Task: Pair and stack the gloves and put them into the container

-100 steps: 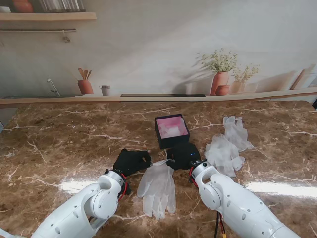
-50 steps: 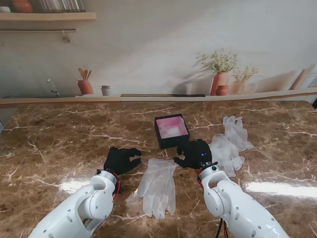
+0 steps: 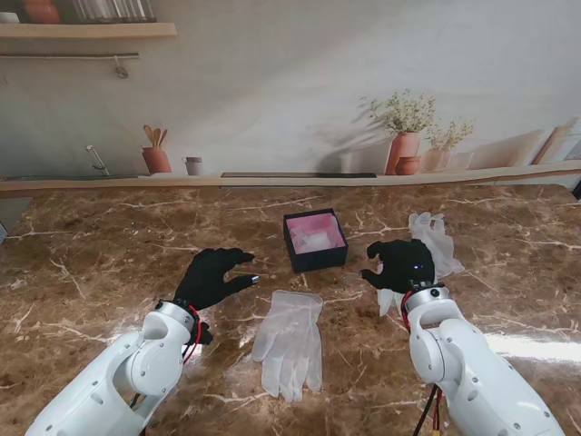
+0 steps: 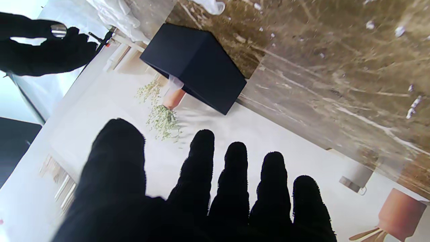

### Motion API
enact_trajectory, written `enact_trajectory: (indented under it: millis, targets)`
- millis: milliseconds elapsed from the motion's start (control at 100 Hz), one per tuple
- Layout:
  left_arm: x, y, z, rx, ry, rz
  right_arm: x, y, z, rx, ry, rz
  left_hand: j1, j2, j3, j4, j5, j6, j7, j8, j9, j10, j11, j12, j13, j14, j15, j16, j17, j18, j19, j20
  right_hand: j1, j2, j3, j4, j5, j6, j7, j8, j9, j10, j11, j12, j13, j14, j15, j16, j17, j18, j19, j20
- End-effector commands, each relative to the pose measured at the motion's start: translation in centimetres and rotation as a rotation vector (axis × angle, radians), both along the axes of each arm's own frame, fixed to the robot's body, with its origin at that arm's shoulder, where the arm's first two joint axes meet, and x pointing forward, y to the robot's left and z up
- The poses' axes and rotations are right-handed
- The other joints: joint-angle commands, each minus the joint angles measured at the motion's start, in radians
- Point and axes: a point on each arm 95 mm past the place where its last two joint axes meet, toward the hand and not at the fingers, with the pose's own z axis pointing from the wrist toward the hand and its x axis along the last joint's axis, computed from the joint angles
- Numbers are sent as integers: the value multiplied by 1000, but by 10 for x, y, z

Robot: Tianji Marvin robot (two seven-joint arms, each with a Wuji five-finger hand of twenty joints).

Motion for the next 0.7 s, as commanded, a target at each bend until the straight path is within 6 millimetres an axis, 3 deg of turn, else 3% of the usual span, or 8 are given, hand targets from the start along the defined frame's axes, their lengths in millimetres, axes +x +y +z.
enact_trajectory:
  millis: [0, 20, 50, 310, 690]
  targets:
    - [0, -2, 6, -16, -16, -7, 2, -15, 5, -37, 11, -37, -48, 47, -31, 26, -45, -44, -24, -10, -30, -39, -25, -15, -48, -50, -36, -16, -17, 8, -43, 9, 26, -26, 47, 30, -35, 4, -3, -12, -34, -17, -7, -17, -26, -13, -12, -10, -20, -4, -22, -17]
    - [0, -2, 7, -21, -18, -11, 3, -18, 6, -44, 12, -45, -51, 46, -29, 27, -45, -49, -26, 0, -29, -41, -30, -19, -46, -51, -47, -18, -16, 11, -71, 52, 32, -31, 54, 29, -39, 4, -4, -12, -39, -17, -9, -18, -29, -12, -14, -10, -23, -4, -25, -17]
    - [0, -2, 9, -26, -23, -16, 4, -23, 8, -50, 14, -59, -52, 47, -28, 27, -45, -51, -27, 3, -31, -42, -33, -21, -48, -51, -51, -19, -19, 15, -82, 65, 38, -36, 62, 29, -43, 4, -7, -14, -46, -17, -11, -20, -34, -14, -17, -10, -27, -4, -28, -17]
    - [-3, -3, 15, -55, -73, -47, 11, -59, 21, -102, 36, -178, -63, 57, -30, 29, -44, -68, -35, 5, -38, -45, -47, -29, -54, -48, -70, -24, -26, 39, -94, 92, 24, -45, 60, 15, -96, 26, -34, -27, -121, -8, -30, -30, -92, -7, -44, -14, -72, -4, -61, -14]
    - [-2, -4, 18, -101, -129, -40, 25, -93, 17, -203, 83, -287, -55, 54, -29, 29, -23, -64, -34, 12, -25, -42, -50, -32, -48, -56, -78, -25, -28, 43, -108, 114, 43, -67, 37, 16, -155, 60, -78, -52, -179, -1, -25, -33, -109, -11, -33, -3, -77, -7, -72, 4]
